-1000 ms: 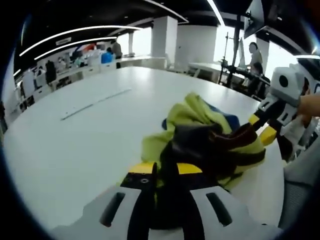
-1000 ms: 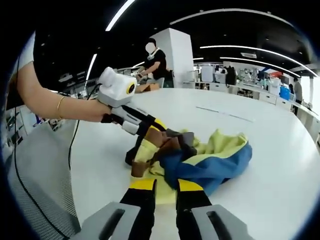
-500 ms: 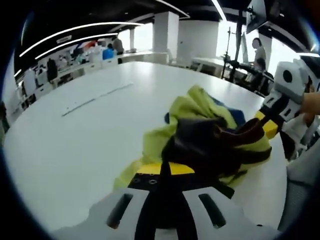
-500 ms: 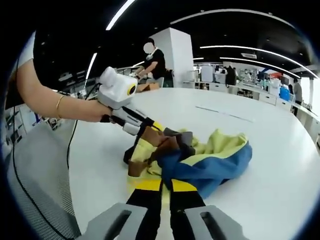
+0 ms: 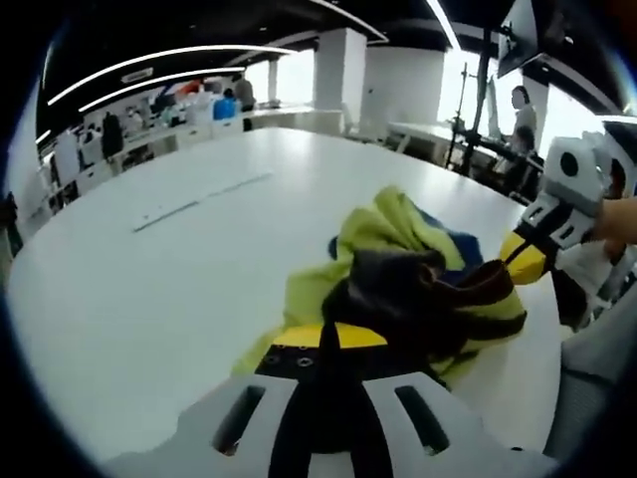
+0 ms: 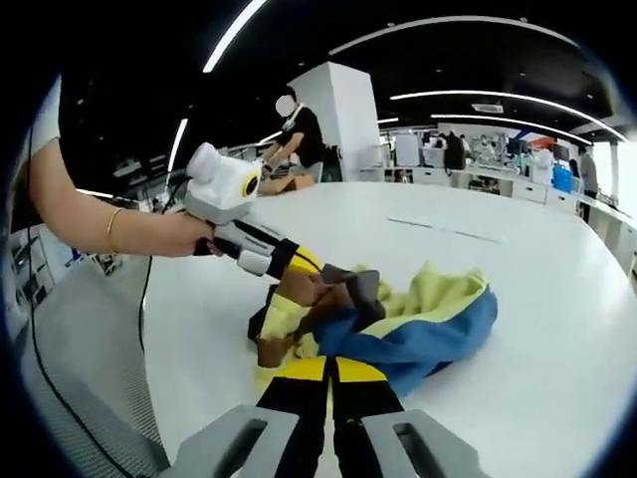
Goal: Fold the garment on the visible template until the final outline fits inside the template.
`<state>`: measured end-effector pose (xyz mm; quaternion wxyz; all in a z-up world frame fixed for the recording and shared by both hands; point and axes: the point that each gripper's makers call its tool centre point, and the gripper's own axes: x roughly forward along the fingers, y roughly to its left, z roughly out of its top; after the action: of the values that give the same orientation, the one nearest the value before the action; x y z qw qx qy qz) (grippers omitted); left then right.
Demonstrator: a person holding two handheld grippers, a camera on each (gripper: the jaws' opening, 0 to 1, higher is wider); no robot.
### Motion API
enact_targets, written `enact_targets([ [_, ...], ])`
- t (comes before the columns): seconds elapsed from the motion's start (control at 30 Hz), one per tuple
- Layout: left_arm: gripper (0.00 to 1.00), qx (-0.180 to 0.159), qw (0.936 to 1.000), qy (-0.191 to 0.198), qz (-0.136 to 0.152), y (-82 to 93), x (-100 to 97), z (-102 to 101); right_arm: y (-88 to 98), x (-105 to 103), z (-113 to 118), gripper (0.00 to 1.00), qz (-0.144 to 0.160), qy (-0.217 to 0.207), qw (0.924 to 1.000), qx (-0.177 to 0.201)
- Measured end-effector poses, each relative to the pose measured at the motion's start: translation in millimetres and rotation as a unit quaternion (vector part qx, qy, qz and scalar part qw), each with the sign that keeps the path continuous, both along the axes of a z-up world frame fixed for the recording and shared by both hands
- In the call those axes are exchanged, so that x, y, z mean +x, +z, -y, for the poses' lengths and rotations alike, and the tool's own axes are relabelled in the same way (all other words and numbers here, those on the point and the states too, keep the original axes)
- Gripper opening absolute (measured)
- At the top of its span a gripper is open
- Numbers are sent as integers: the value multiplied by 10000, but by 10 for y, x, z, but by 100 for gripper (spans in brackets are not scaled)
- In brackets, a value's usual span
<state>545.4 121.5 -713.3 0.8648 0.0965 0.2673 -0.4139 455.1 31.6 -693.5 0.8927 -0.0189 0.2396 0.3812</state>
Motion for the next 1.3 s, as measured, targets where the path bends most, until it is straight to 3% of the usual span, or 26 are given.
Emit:
enact_targets([
  [0.73,0,-289,9983,330,392,459,-89,-249,412,142,214,0,513,-239,9982,-212],
  [1.3,0,-99,9972,670,324,386,-178,-624,352,260,455,0,390,-713,9964,-243],
])
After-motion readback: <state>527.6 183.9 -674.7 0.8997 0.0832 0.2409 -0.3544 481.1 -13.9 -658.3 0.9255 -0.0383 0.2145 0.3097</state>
